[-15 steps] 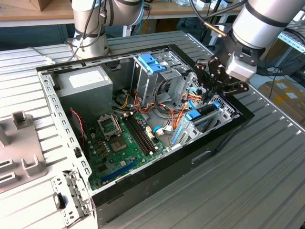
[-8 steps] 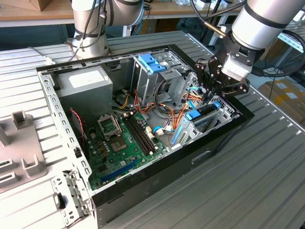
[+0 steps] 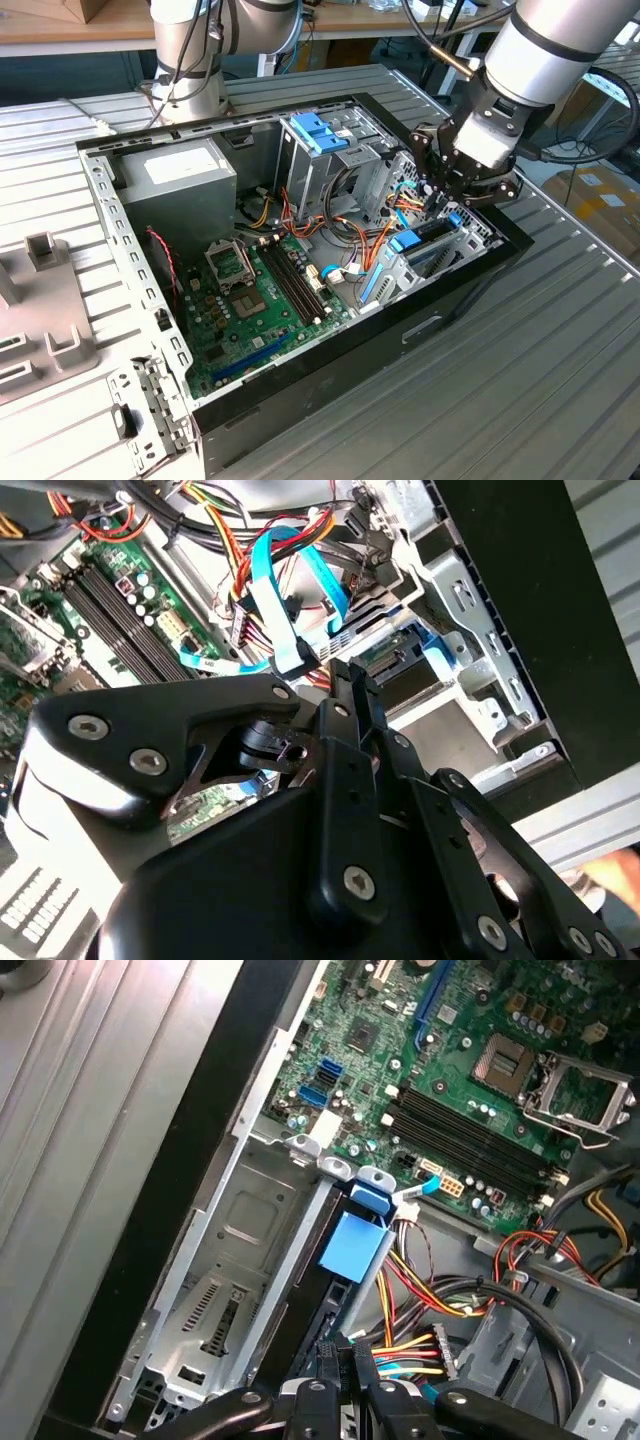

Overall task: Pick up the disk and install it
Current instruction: 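Insert the first disk wire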

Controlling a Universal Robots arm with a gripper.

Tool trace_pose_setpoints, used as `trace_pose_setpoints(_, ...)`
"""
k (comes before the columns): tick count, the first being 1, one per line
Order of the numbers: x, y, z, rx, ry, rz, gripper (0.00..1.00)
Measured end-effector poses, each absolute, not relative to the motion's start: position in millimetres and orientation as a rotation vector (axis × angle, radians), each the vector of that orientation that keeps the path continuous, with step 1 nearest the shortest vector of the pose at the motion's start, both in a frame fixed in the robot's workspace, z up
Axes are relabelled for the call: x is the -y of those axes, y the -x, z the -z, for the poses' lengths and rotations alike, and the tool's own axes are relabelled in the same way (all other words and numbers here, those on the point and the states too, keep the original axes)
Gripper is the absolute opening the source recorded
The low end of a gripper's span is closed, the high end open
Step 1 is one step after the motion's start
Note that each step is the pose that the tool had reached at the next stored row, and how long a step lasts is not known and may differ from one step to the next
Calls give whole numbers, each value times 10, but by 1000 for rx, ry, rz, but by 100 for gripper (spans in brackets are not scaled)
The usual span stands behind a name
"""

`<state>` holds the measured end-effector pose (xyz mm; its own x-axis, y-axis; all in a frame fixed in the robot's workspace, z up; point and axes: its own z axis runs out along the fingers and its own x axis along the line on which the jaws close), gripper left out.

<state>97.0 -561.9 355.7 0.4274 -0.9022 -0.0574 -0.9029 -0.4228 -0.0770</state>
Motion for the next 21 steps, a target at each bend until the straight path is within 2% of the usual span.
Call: trace_pose_setpoints(21, 5619, -971, -3530, -1865, 2408, 3, 17)
